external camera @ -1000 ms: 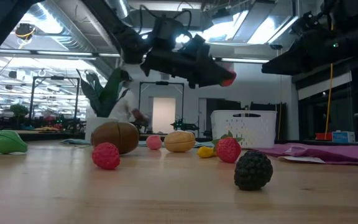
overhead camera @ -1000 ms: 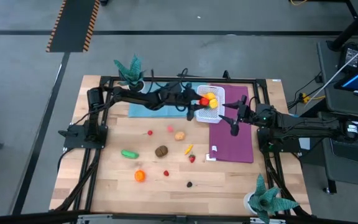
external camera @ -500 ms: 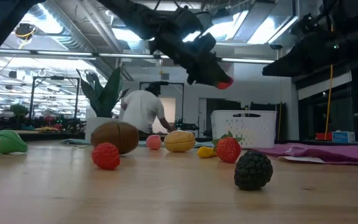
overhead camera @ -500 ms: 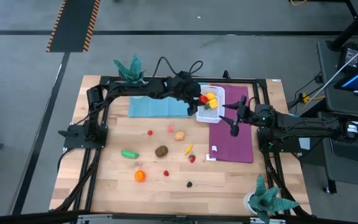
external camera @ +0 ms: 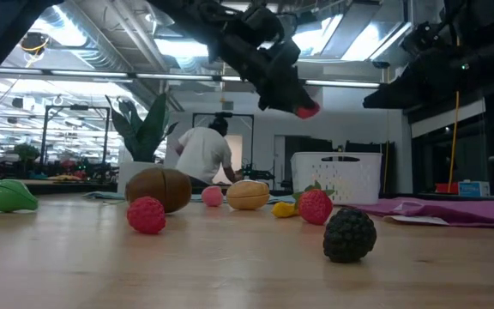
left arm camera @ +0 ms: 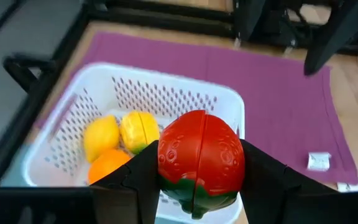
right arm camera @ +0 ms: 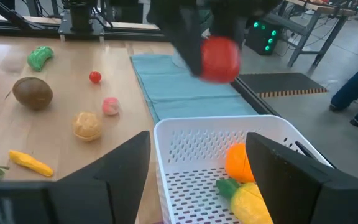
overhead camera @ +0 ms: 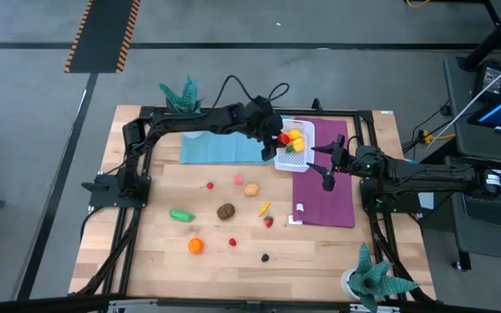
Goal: Pick and placing Produce into tupperware
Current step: Put the left red strawberry into the white container
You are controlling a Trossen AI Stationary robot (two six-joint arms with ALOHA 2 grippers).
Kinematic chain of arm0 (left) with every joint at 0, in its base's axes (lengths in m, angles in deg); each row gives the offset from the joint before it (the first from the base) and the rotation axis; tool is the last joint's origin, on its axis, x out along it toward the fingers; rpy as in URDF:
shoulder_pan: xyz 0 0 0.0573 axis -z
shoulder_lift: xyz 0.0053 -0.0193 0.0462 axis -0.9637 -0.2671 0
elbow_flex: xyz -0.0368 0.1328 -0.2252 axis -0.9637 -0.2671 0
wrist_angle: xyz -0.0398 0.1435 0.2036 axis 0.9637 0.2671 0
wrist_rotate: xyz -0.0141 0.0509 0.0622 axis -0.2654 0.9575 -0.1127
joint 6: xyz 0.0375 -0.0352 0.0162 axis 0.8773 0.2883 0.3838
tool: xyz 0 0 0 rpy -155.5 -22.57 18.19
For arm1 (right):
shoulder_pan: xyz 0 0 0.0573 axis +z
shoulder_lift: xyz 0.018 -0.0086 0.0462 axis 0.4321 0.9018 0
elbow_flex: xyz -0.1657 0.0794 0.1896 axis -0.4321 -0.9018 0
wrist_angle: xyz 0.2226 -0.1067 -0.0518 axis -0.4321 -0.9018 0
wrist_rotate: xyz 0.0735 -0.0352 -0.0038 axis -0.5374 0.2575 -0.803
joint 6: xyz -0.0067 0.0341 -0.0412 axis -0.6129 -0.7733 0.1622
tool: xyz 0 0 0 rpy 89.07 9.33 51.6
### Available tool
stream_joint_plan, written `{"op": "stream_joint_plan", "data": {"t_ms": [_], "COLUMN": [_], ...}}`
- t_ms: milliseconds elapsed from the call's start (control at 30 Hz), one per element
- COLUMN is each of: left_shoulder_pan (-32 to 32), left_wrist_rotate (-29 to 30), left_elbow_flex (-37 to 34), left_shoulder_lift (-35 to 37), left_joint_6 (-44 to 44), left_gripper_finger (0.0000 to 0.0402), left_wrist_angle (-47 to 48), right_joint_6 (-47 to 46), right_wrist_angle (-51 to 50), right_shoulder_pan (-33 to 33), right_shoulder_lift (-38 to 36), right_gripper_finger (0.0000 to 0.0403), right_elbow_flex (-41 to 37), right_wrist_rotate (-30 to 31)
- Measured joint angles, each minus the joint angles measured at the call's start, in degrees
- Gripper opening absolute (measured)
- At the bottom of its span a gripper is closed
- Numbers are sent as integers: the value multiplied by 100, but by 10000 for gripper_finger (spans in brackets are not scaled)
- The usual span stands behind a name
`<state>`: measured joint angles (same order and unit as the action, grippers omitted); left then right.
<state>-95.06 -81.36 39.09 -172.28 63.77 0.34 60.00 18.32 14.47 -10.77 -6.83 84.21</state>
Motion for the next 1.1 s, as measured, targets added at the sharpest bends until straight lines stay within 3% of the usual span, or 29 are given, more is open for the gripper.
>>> {"op": "stream_joint_plan", "data": {"t_ms": [600, 1100], "left_shoulder_pan": [-60, -96], "left_wrist_rotate": [-140, -193], "left_elbow_flex": [-5, -7], "left_shoulder_lift": [-792, -947], "left_joint_6": [-4, -4], "left_gripper_finger": [164, 166], "left_wrist_angle": [-710, -979], "right_joint_6": [-20, -28], "right_wrist_angle": [24, 61], "right_shoulder_pan": [2, -1], "right_shoulder_lift": [0, -2], "right_gripper_finger": [265, 265], "right_elbow_flex": [0, 0], "right_wrist_rotate": [0, 0]}}
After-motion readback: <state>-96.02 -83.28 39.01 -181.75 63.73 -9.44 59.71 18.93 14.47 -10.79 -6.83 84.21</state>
